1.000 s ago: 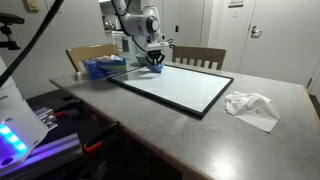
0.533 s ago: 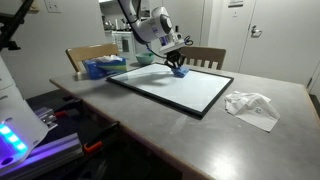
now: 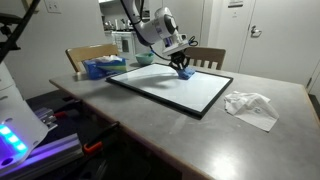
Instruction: Use the blue towel to clean the whiteboard
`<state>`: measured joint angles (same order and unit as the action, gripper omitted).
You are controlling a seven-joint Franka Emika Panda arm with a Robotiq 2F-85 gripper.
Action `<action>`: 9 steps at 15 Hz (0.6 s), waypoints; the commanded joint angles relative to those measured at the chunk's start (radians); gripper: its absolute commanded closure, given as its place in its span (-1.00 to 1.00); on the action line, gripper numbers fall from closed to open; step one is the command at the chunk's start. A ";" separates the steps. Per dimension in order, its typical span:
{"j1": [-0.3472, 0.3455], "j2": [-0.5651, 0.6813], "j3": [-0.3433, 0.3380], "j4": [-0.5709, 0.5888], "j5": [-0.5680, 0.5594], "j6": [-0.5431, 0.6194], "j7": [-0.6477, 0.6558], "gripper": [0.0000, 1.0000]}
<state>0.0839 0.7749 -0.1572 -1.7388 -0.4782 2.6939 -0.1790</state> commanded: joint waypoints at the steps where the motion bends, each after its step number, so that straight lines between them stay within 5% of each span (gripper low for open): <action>1: -0.060 0.051 0.154 -0.016 0.094 0.033 -0.093 0.94; 6: -0.145 0.062 0.324 -0.001 0.236 0.005 -0.262 0.94; 9: -0.179 0.070 0.364 0.003 0.296 -0.014 -0.318 0.94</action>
<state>-0.0499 0.7685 0.1501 -1.7374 -0.2435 2.6888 -0.4294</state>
